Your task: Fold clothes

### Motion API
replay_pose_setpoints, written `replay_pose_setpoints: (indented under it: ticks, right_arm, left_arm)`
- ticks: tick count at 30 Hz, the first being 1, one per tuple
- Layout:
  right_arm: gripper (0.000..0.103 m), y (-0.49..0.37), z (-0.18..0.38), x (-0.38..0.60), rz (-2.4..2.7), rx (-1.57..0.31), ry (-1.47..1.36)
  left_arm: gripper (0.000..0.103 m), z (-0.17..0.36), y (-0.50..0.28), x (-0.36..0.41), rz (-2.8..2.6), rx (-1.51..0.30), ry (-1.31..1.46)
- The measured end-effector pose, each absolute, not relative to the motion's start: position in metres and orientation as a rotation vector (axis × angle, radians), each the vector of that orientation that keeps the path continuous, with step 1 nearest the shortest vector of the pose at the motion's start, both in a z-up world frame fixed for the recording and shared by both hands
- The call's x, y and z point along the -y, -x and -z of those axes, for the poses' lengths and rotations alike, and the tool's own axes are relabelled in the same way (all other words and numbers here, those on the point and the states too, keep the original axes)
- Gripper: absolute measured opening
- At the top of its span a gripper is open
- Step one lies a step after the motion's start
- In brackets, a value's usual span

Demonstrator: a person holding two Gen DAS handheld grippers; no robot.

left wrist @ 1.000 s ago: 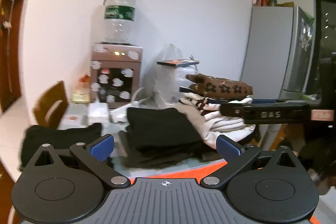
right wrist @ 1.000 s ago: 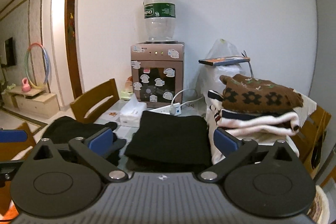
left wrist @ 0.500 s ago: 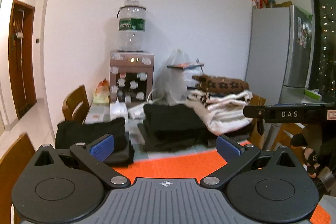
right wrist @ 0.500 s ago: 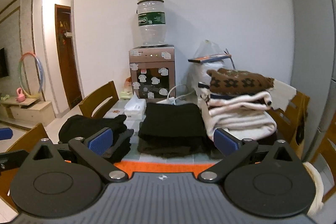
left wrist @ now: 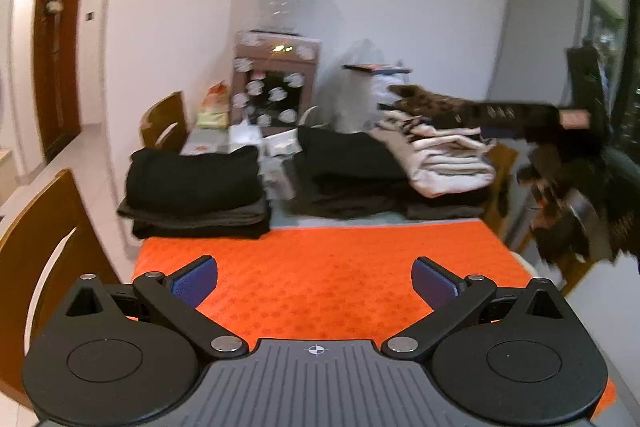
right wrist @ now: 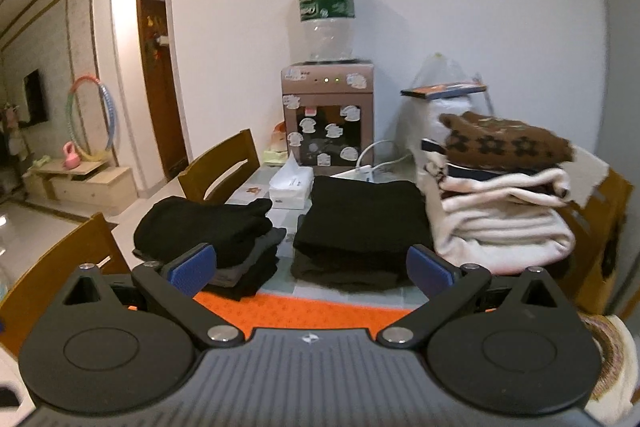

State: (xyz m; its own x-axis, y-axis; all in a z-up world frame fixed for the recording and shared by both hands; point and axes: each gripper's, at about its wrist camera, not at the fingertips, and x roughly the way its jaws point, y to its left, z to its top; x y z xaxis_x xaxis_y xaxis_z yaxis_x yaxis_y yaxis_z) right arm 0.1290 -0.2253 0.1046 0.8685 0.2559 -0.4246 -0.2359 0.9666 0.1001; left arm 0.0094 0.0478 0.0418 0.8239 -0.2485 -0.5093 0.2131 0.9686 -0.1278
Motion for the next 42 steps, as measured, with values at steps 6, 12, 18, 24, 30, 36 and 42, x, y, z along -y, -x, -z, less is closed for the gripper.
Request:
replay_pose_setpoints:
  ticks: [6,12,18,24,30,36,42]
  right_arm:
    - [0.056,-0.257,-0.089,0.230,-0.354,-0.554,-0.079]
    - [0.020,-0.368,-0.059,0.212,-0.426,-0.632,-0.029]
    - [0.018,-0.458,-0.023,0.181,-0.450,-0.675,0.076]
    - [0.018,-0.495,0.025,0.164,-0.446,-0.711,0.173]
    - [0.018,-0.492,0.017,0.153,-0.493,-0.656,0.234]
    - [0.018,-0.504,0.030,0.141,-0.494,-0.686,0.329]
    - [0.023,-0.504,0.005,0.139,-0.536,-0.630,0.350]
  left_arm:
    - [0.103,-0.019,-0.027,-0.045,0.121,-0.582,0.106]
    - [0.103,-0.001,-0.045,-0.045,0.014,-0.614,0.161]
    - [0.103,0.016,-0.062,-0.043,-0.050,-0.675,0.207]
    - [0.103,0.029,-0.071,-0.040,-0.078,-0.709,0.223]
    - [0.103,0.032,-0.080,-0.038,-0.084,-0.705,0.238]
    - [0.103,0.031,-0.082,-0.033,-0.067,-0.694,0.237]
    - [0.102,0.036,-0.106,-0.027,0.000,-0.667,0.244]
